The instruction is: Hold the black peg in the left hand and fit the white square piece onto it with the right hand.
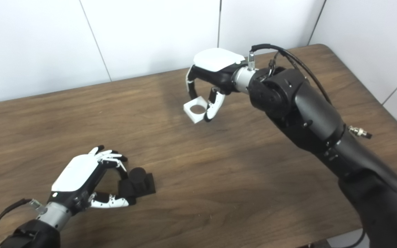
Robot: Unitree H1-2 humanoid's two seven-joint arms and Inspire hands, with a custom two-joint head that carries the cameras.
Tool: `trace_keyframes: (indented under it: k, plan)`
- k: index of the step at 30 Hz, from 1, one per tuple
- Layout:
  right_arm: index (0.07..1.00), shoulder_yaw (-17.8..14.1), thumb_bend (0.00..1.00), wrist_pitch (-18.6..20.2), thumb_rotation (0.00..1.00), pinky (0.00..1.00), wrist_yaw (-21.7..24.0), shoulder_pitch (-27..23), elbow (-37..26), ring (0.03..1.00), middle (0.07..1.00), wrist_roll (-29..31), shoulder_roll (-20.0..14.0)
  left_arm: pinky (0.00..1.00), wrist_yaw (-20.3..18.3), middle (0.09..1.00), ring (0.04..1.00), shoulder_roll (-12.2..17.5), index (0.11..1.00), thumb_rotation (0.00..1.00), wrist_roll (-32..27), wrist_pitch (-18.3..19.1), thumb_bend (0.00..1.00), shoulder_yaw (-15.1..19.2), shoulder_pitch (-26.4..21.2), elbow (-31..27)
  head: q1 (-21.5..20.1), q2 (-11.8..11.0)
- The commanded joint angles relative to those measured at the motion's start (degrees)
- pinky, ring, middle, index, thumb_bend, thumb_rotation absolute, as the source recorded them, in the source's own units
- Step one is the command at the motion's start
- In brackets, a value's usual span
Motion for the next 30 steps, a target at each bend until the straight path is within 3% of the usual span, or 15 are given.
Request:
trace_keyframes:
  k: [1,11,30]
  plan:
    - [0.483,-0.58,0.53,-1.26,0.13,0.82,0.49,-2.5,-2.85,0.876,0.751,0.17,0.33,1.0,-2.53,0.788,0.884,-0.37,0.488,0.05,0.76,0.46,0.52,-1.88,0.37,1.83,0.41,0.14]
    - [0.483,1.02,0.52,-2.31,0.13,0.84,4.15,-2.72,-7.66,0.893,0.759,0.02,6.24,1.0,-1.38,0.778,0.877,-1.87,0.486,0.05,1.75,0.0,0.52,-2.6,0.48,2.96,3.59,0.59]
    - [0.483,4.67,0.52,-6.67,0.13,0.81,6.61,-2.89,-7.87,0.902,0.755,-0.94,12.43,1.0,-2.01,0.785,0.879,-3.9,0.487,0.05,3.9,2.36,0.52,-4.4,-0.27,2.74,7.85,1.87]
